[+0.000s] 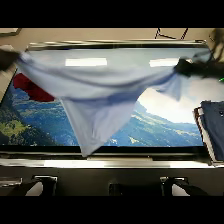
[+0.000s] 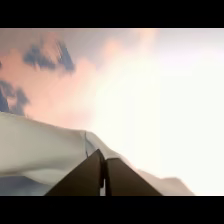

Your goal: Fold the clothes and pants, and hang the long-sleeved shirts on hangers.

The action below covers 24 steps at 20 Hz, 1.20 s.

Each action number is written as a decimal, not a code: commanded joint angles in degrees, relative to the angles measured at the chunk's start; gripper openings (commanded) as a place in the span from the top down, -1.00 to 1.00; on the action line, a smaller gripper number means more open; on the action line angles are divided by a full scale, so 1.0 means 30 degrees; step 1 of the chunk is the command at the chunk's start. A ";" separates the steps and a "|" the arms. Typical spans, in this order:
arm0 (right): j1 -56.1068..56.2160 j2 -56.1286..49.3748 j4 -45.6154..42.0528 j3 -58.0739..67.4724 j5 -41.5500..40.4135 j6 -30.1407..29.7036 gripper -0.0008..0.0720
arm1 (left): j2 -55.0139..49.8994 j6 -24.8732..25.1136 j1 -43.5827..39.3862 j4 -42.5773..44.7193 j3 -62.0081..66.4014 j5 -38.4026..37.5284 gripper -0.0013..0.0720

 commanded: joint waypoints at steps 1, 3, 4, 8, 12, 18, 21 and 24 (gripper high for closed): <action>0.0015 0.2783 -0.2769 0.5523 -0.0736 0.0146 0.88 | 0.0860 0.0138 0.0022 0.0058 0.6659 0.1260 0.90; 0.0015 0.4459 -0.3796 0.5960 -0.0889 0.0517 0.88 | 0.1443 0.0102 0.0022 0.0058 0.8400 0.1282 0.90; 0.0015 0.5136 -0.4226 0.5960 -0.0787 0.0896 0.88 | 0.1821 -0.0131 0.0022 0.0051 0.8743 0.1574 0.90; 0.0015 0.6717 -0.4962 0.5960 0.0517 0.1792 0.88 | 0.2739 -0.0656 0.0022 0.0058 0.8772 0.4809 0.90; 0.0015 0.6863 -0.4976 0.5952 0.3075 0.1800 0.88 | 0.2346 -0.0641 0.0022 0.0066 0.8772 0.7723 0.90; 0.0022 0.3279 -0.5384 0.4830 1.2211 0.3803 0.88 | -0.2127 -0.0546 -0.0678 0.0262 0.8765 0.5625 0.90; 0.0029 0.0619 -0.5246 0.1457 1.2116 0.3796 0.88 | -0.6805 0.1450 -0.2914 0.0255 0.8772 0.5472 0.90; 0.0029 -0.2171 -0.5253 -0.1056 1.1023 0.3803 0.88 | -1.1001 0.1494 -0.4743 0.0262 0.8772 0.5391 0.90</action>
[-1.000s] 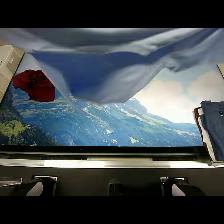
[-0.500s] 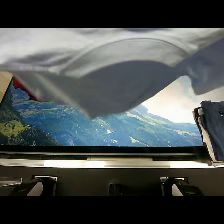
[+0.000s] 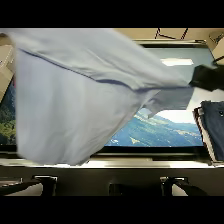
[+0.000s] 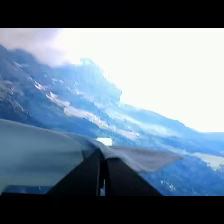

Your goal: Fold the clothes and pants, and hang the long-sleeved shirts on hangers.

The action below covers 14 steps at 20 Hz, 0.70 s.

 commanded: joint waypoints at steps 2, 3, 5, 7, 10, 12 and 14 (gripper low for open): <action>0.0015 -0.4306 0.0087 -0.2761 0.0423 0.0182 0.88 | -0.5850 0.0597 -0.2448 -0.0058 0.0022 -0.2113 0.90; 0.0015 -0.5071 0.0095 -0.2769 0.0503 0.0182 0.88 | -0.6768 0.0583 -0.2820 -0.0051 0.0022 -0.3424 0.90; 0.0015 -0.6229 0.0087 -0.2769 0.0255 0.0182 0.88 | -0.8174 -0.0102 -0.3446 -0.0044 0.0015 -0.5756 0.89; 0.0015 -0.7031 0.0095 -0.2769 -0.0087 0.0182 0.88 | -0.9151 -0.1508 -0.3869 0.0175 0.0015 -0.7533 0.67; 0.0015 -0.7548 0.0073 -0.2769 -0.0138 0.0160 0.87 | -0.9734 -0.5610 -0.3963 0.3147 0.0022 -1.1504 -0.38; 0.0015 -0.7526 -0.0226 -0.2769 -0.0007 -0.0066 0.87 | -0.9559 -0.7817 -0.3315 0.5705 0.0022 -1.5438 -0.76; 0.0015 -0.7526 -0.0656 -0.2769 0.0386 -0.0204 0.87 | -0.9457 -0.8109 -0.2084 0.7745 0.0000 -2.1252 -0.77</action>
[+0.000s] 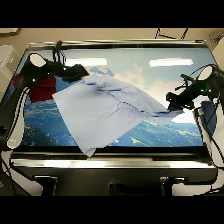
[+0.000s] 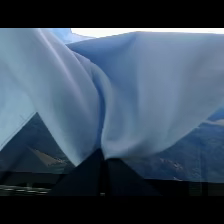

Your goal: Fold the clothes and pants, and hang the long-sleeved shirts on hangers.

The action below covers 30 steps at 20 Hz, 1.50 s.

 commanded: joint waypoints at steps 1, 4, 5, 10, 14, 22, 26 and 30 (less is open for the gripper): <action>0.0022 -0.0204 -0.0685 -0.0022 0.0583 -0.0240 0.87 | -0.0029 -0.1792 0.1464 0.3876 -0.0240 -1.0105 -0.77; 0.0022 -0.0204 -0.0845 -0.0022 0.0648 -0.0240 0.87 | 0.2827 -0.0466 0.2412 0.3876 -0.4736 -1.0695 -0.76; 0.0029 -0.0204 -0.0838 -0.0022 0.0605 -0.0240 0.87 | 0.4328 -0.0255 0.2514 0.3949 -0.7366 -0.9420 -0.76; 0.0029 -0.0204 -0.0619 -0.0022 -0.0124 -0.0444 0.87 | 1.1227 0.0867 0.2594 0.2776 -2.1318 -0.4007 -0.76; 0.0029 -0.0204 -0.0474 -0.0022 -0.0051 -0.0444 0.87 | 1.2815 0.2142 0.2033 -0.3002 -2.6702 -0.0299 -0.76; 0.0029 -0.0204 0.0233 -0.0022 0.0583 -0.0146 0.87 | 1.1876 0.1603 -0.2849 -0.6958 -2.8035 0.5799 -0.17; 0.0022 -0.0138 0.3053 -0.0022 0.0787 -0.0160 0.87 | 1.1970 0.1829 -0.3096 -0.7089 -2.7693 0.6921 0.90; 0.0000 0.1217 0.3402 0.1107 -0.0073 -0.0459 0.88 | 1.4783 0.2652 -0.2397 -0.3483 -2.3533 0.6346 0.91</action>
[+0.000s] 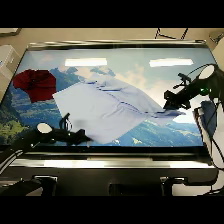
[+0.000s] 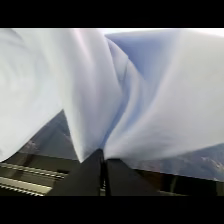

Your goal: Fold the clothes and pants, and hang the long-sleeved shirts on hangers.

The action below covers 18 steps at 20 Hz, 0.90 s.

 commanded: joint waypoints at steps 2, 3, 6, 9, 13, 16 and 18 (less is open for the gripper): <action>-0.0015 0.1974 0.0284 0.2863 -0.2302 -0.0226 0.88 | 0.3905 0.0466 0.1486 0.5435 0.6790 -0.0532 0.91; -0.0015 0.2718 -0.0189 0.4357 -0.3687 -0.0197 0.88 | 0.4896 0.0474 0.2266 0.6382 0.9326 -0.0517 0.91; -0.0015 0.5275 -0.2025 0.8888 -0.8196 0.0583 0.87 | 0.7053 0.0481 0.4772 0.6783 1.8149 0.1209 0.91; -0.0007 0.8918 -0.4954 1.0608 -1.0579 0.0867 0.87 | 0.8145 0.0481 0.5880 0.6914 2.4611 0.2645 0.91; -0.0007 1.3296 -0.7366 1.0608 -0.8597 0.1537 0.87 | 0.9442 0.0481 0.6062 0.7308 2.6185 0.2747 0.91; -0.0007 1.5242 -0.8043 1.0608 -0.8510 0.2259 0.87 | 0.9224 0.0466 0.6054 0.7009 2.6185 0.2863 0.90; -0.0007 1.5883 -0.8561 1.0608 -0.9129 0.2885 0.87 | 0.8757 0.0474 0.6047 0.6615 2.6177 0.2769 0.90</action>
